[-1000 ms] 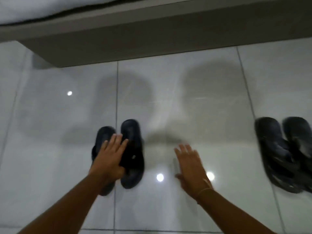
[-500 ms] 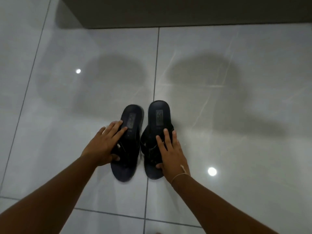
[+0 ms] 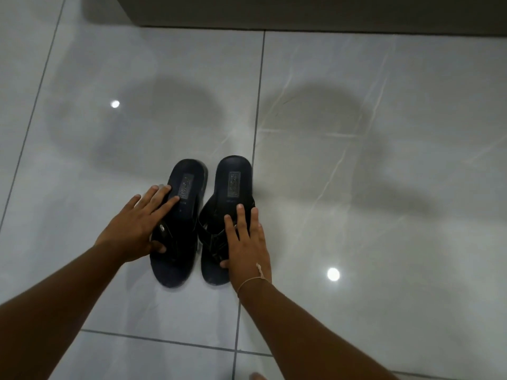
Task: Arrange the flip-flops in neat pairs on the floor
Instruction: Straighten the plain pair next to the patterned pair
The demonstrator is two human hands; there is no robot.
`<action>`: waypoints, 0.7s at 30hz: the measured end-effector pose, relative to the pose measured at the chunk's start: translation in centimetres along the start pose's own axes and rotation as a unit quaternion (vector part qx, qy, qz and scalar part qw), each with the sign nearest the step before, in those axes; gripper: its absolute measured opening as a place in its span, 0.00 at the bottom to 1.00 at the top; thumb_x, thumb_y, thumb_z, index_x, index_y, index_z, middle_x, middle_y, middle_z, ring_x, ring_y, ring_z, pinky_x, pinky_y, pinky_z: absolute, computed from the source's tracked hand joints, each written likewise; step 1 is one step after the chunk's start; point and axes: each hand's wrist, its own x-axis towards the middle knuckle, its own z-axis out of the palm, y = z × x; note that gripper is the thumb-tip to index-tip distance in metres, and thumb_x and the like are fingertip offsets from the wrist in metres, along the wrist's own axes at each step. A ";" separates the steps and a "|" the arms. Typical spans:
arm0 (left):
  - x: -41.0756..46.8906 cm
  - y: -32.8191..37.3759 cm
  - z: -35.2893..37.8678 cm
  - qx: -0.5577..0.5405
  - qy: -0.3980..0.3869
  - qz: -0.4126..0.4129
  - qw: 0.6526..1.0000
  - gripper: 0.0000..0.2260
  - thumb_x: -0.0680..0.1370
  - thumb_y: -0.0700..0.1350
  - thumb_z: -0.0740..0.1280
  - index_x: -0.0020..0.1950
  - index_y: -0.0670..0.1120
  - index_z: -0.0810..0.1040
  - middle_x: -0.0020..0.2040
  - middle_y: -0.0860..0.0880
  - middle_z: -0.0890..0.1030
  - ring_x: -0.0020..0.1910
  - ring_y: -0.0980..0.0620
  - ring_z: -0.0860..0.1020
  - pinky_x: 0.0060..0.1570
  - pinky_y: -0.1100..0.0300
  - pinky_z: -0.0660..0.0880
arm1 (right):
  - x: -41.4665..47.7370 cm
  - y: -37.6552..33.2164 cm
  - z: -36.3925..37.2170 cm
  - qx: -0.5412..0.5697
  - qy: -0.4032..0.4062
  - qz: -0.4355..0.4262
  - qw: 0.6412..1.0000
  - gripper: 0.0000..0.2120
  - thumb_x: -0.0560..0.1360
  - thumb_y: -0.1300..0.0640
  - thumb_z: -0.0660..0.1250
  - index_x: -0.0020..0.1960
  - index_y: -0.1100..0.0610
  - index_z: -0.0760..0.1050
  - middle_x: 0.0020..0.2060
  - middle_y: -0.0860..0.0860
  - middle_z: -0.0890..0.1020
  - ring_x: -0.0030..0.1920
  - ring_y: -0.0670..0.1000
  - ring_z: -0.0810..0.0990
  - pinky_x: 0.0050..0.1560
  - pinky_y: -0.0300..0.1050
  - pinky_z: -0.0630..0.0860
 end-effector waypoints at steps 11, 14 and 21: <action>-1.2 0.3 -0.7 0.036 -0.009 -0.003 0.999 0.55 0.65 0.61 0.74 0.78 0.54 0.39 0.79 0.46 0.38 0.78 0.44 0.37 0.77 0.44 0.45 | -1.0 0.3 0.7 -0.034 0.074 -0.055 0.995 0.53 0.69 0.42 0.72 0.78 0.47 0.35 0.79 0.54 0.39 0.76 0.63 0.33 0.71 0.71 0.35; -2.6 2.9 -2.5 0.015 0.010 -0.012 1.000 0.49 0.64 0.58 0.68 0.79 0.53 0.46 0.80 0.44 0.43 0.78 0.46 0.37 0.77 0.44 0.44 | -4.3 2.8 0.7 -0.032 0.094 -0.068 0.993 0.54 0.66 0.41 0.74 0.79 0.49 0.42 0.79 0.56 0.48 0.77 0.64 0.44 0.71 0.73 0.47; 2.2 23.6 -6.5 -0.063 0.096 0.115 0.987 0.46 0.63 0.58 0.65 0.78 0.48 0.53 0.79 0.40 0.55 0.78 0.42 0.49 0.75 0.40 0.55 | -17.0 24.4 -7.4 -0.140 0.064 0.054 0.987 0.56 0.58 0.42 0.80 0.77 0.58 0.55 0.77 0.58 0.57 0.76 0.64 0.57 0.73 0.67 0.58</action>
